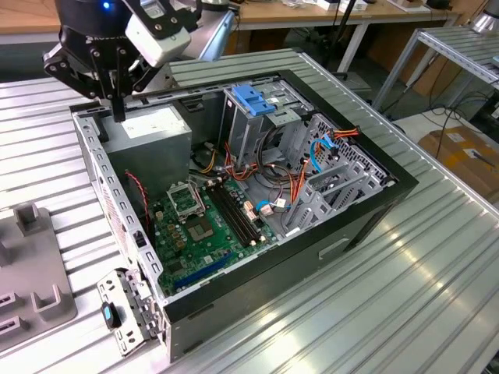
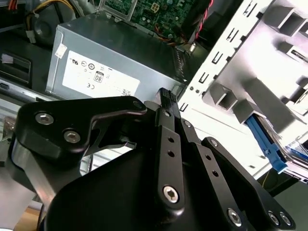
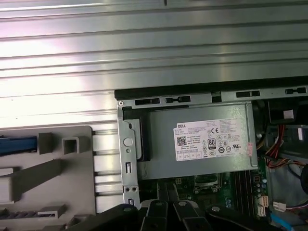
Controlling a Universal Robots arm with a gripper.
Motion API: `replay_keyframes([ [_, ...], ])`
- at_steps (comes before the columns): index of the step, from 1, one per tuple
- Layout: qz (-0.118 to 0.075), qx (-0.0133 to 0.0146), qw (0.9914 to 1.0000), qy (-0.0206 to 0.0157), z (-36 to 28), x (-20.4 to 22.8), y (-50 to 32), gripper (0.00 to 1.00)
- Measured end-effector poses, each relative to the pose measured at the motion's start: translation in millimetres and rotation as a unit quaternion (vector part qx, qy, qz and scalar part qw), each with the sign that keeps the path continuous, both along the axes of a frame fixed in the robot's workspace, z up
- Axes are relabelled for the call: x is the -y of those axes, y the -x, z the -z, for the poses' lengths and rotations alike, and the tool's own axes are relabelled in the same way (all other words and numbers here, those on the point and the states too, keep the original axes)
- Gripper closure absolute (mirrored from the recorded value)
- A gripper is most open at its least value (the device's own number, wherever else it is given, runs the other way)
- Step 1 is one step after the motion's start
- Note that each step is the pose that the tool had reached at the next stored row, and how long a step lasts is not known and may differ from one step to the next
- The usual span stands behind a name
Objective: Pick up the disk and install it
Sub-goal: 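Reach for the disk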
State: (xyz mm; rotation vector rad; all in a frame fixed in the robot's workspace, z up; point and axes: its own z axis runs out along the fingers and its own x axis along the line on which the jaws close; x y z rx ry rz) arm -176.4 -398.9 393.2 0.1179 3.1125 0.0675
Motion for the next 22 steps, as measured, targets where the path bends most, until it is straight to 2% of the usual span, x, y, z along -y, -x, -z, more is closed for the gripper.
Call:
replay_keyframes([
  [5, 0.000, 0.0001, 1.00000, -0.0001, 0.1, 0.0, 13.1, 0.89],
  [11, 0.000, 0.0000, 1.00000, 0.0000, 0.1, 0.0, 37.2, 0.89],
  [18, 0.000, 0.0000, 1.00000, 0.0000, 0.2, 0.0, 57.9, 0.89],
  [21, 0.000, 0.0000, 1.00000, 0.0000, 0.3, 0.0, 72.6, 0.89],
  [22, 0.000, 0.0001, 1.00000, -0.0001, 0.3, 0.0, 75.2, 0.89],
])
